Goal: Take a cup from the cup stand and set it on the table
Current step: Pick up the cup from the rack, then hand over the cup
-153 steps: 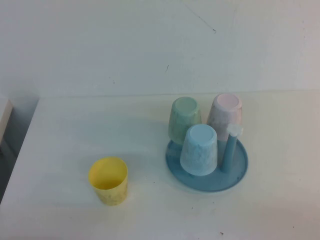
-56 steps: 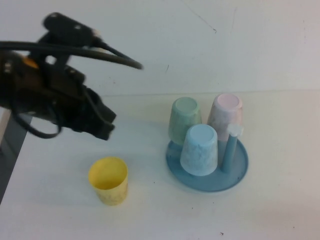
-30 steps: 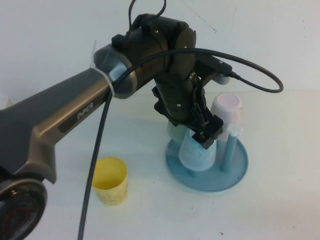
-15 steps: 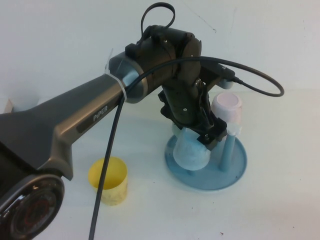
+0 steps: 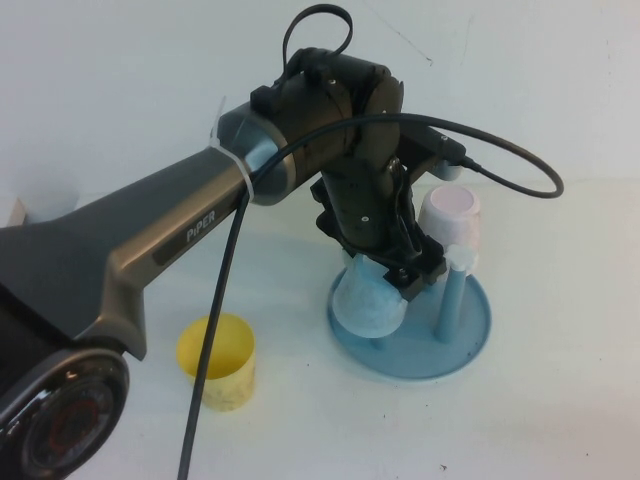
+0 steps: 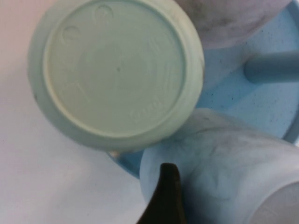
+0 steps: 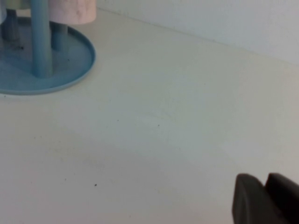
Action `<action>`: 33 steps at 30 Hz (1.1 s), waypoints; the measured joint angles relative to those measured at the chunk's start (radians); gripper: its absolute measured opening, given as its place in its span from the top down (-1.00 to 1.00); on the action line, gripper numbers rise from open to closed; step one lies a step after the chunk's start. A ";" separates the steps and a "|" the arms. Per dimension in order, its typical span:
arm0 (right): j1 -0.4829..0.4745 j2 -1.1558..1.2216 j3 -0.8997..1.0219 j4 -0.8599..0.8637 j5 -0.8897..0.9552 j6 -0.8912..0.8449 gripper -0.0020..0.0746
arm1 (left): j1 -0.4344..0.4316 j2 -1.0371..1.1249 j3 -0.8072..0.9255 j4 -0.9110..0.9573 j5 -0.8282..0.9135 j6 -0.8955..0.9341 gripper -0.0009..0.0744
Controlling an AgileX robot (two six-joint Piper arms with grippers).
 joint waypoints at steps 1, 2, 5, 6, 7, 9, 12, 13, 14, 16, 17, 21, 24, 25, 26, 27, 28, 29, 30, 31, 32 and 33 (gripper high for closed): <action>0.000 0.000 0.000 0.000 0.000 0.000 0.79 | 0.000 0.000 -0.006 0.002 0.012 0.000 -0.57; 0.000 0.000 0.000 0.000 0.000 0.000 0.78 | 0.000 0.000 -0.014 0.004 0.024 0.000 -0.57; 0.000 0.000 0.000 0.000 0.000 0.000 0.79 | 0.000 0.000 -0.054 0.008 0.058 0.000 -0.57; 0.000 0.000 0.000 0.000 0.000 0.000 0.78 | 0.000 0.000 -0.073 0.008 0.065 0.000 -0.57; 0.000 0.000 0.000 0.000 0.000 0.000 0.79 | 0.000 -0.004 -0.094 0.003 0.071 0.000 -0.57; 0.000 0.000 0.000 0.000 0.000 0.000 0.79 | 0.000 -0.014 -0.131 -0.012 0.078 0.000 -0.57; 0.000 0.000 0.000 0.000 0.000 0.000 0.79 | 0.000 -0.043 -0.191 -0.040 0.092 0.000 -0.57; 0.000 0.000 0.000 0.000 0.000 0.000 0.79 | 0.000 -0.054 -0.209 -0.045 0.095 0.000 -0.57; 0.000 0.000 0.000 0.000 0.000 0.000 0.79 | 0.000 -0.067 -0.224 -0.053 0.100 0.000 -0.57; 0.000 0.000 0.000 -0.012 0.000 0.000 0.79 | 0.000 -0.089 -0.245 -0.066 0.110 0.002 -0.57; 0.000 0.000 0.000 -0.030 0.001 0.000 0.79 | 0.000 -0.096 -0.252 -0.071 0.110 0.004 -0.57; 0.000 0.000 0.000 -0.106 0.002 -0.002 0.78 | 0.000 -0.120 -0.263 -0.086 0.114 0.007 -0.57; 0.000 0.000 0.000 -0.124 0.002 -0.002 0.79 | 0.000 -0.124 -0.264 -0.098 0.119 0.007 -0.57; 0.000 0.000 0.000 -0.124 0.002 -0.002 0.79 | 0.000 -0.124 -0.264 -0.098 0.119 0.007 -0.57; 0.000 0.000 0.000 -0.124 0.002 -0.002 0.79 | 0.000 -0.124 -0.264 -0.098 0.119 0.007 -0.56; 0.000 0.000 0.000 -0.125 0.002 -0.002 0.79 | 0.000 -0.124 -0.264 -0.098 0.119 0.007 -0.56; 0.000 0.000 0.000 -0.127 0.002 -0.002 0.79 | 0.000 -0.124 -0.264 -0.098 0.119 0.007 -0.56; 0.000 0.000 0.000 -0.133 0.002 -0.002 0.79 | 0.000 -0.124 -0.264 -0.100 0.119 0.007 -0.56; 0.000 0.000 0.000 -0.145 0.002 -0.002 0.79 | 0.000 -0.124 -0.264 -0.103 0.119 0.007 -0.56; 0.000 0.000 0.000 -0.154 0.002 -0.002 0.79 | 0.000 -0.124 -0.264 -0.108 0.119 0.007 -0.56; 0.000 0.000 0.000 -0.156 0.002 -0.002 0.78 | 0.000 -0.124 -0.264 -0.117 0.120 0.007 -0.56; 0.000 0.000 0.000 -0.149 0.002 0.006 0.79 | 0.000 -0.124 -0.264 -0.130 0.120 0.007 -0.56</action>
